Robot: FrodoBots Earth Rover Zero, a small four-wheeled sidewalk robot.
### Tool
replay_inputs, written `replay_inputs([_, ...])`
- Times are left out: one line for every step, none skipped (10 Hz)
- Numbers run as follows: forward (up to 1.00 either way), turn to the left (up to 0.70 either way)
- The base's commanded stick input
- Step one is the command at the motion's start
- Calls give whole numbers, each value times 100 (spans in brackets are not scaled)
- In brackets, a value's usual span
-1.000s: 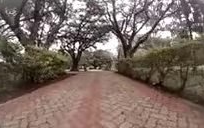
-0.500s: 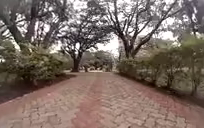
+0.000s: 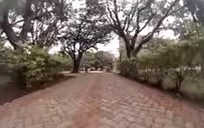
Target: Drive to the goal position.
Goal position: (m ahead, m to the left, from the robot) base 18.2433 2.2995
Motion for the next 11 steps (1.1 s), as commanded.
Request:
replay_inputs([70, 0])
replay_inputs([70, 0])
replay_inputs([70, 0])
replay_inputs([70, 0])
replay_inputs([70, 0])
replay_inputs([70, 0])
replay_inputs([70, 0])
replay_inputs([70, 0])
replay_inputs([70, 0])
replay_inputs([70, 0])
replay_inputs([70, 0])
